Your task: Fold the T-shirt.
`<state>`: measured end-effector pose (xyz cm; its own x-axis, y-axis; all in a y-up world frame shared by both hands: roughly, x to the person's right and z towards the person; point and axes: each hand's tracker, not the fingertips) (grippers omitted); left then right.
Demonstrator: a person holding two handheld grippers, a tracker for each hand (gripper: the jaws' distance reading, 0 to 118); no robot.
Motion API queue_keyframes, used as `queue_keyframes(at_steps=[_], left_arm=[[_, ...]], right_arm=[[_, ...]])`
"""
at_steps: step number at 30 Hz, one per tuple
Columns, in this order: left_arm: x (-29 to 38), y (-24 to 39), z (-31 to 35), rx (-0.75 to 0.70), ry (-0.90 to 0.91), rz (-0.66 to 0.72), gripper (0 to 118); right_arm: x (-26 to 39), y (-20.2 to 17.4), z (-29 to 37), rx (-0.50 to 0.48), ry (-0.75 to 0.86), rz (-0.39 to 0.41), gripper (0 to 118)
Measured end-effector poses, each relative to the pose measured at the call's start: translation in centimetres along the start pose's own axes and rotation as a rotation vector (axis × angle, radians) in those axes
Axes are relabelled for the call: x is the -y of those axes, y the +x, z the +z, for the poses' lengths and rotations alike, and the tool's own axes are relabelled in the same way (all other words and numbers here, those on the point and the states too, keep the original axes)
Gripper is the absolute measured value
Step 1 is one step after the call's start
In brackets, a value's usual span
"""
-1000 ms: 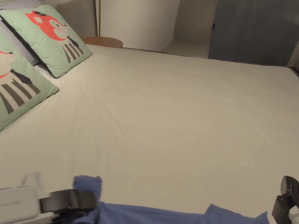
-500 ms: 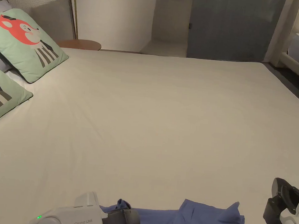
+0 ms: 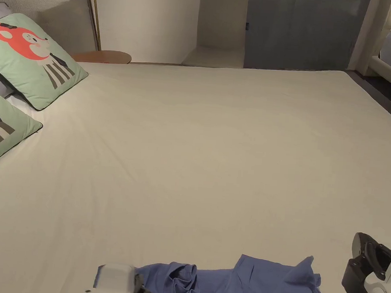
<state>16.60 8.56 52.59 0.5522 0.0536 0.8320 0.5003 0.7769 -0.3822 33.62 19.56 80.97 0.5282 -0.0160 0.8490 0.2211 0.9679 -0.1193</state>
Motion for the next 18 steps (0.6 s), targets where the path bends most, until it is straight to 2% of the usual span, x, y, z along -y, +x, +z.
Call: queue_keyframes(at_steps=[6,9,11,14,16,18], left_arm=[[1.9,6.6,-1.7,0.088,-0.036,-0.167,0],[2.3,8.6,-1.7,0.031,0.005,-0.210,0],[1.7,8.8,-1.3,0.083,0.000,-0.162,0],[1.5,9.3,-1.5,0.238,-0.056,-0.118,0],[1.3,9.2,-1.5,0.225,-0.058,-0.095,0],[0.4,7.6,-0.2,0.270,-0.021,-0.018,0]], right_arm=[[-0.1,1.1,0.2,0.022,0.002,-0.009,0],[-0.1,1.6,0.4,0.036,0.004,-0.011,0],[-0.1,1.7,0.5,0.045,0.005,-0.010,0],[-0.2,1.8,0.4,0.049,0.004,-0.019,0],[-0.4,1.7,0.5,0.050,0.007,-0.019,0],[-0.7,1.6,0.7,0.044,0.015,-0.012,0]])
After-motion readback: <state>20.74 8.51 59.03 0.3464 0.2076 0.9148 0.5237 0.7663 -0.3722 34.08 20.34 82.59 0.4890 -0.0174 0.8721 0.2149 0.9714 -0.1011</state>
